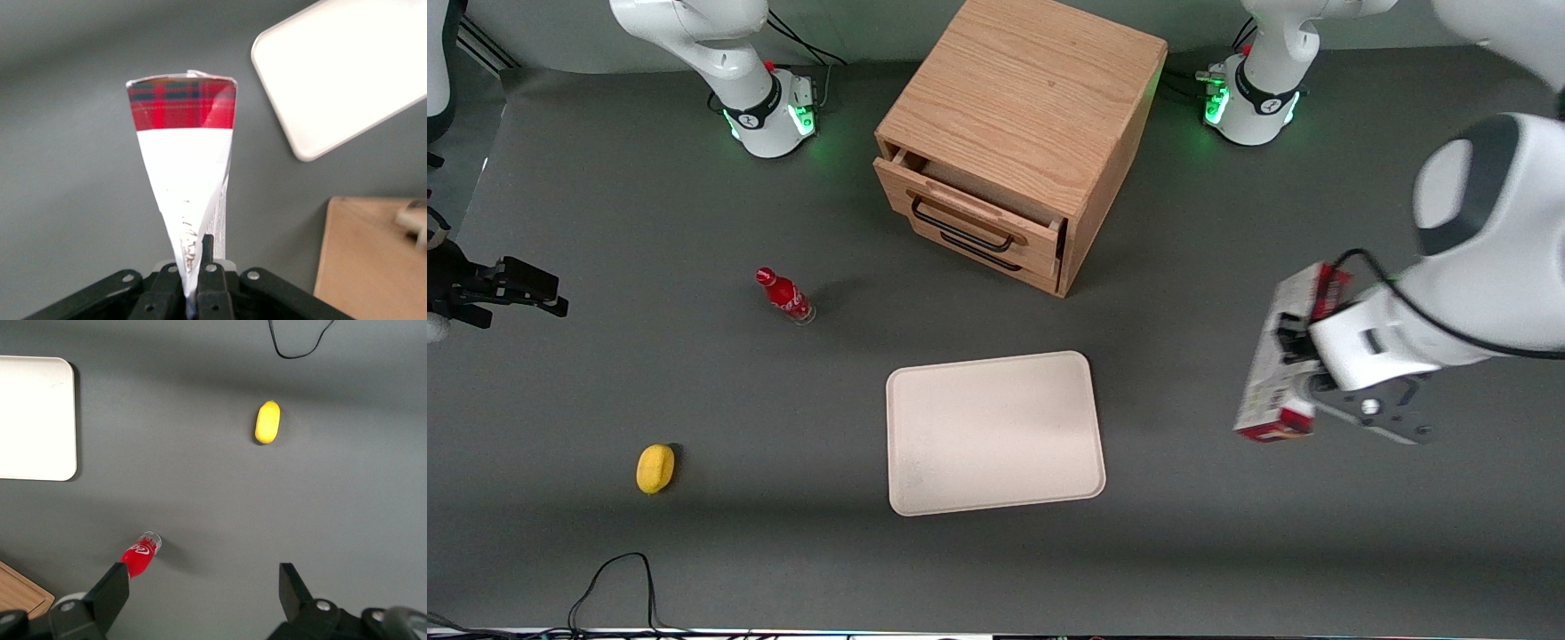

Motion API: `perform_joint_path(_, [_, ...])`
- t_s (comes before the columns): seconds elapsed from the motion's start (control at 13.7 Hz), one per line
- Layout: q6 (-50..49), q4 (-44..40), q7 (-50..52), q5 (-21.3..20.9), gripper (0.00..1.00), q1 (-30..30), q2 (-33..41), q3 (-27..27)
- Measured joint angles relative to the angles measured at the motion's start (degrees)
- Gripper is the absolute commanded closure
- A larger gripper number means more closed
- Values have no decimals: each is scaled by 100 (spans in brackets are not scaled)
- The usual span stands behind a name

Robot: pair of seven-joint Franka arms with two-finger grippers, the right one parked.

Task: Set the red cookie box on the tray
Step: 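Carry the box over the cream tray and lower it onto the tray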

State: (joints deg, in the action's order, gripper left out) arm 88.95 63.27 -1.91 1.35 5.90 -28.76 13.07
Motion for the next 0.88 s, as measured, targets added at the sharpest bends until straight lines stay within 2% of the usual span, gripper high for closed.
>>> perform_joint_path(0.44, [1617,-296,2363,-14,100,1136,-1305,-5])
perform_joint_path(0.88, [2403,-457,3358,-90,100,1409,-2343,-20])
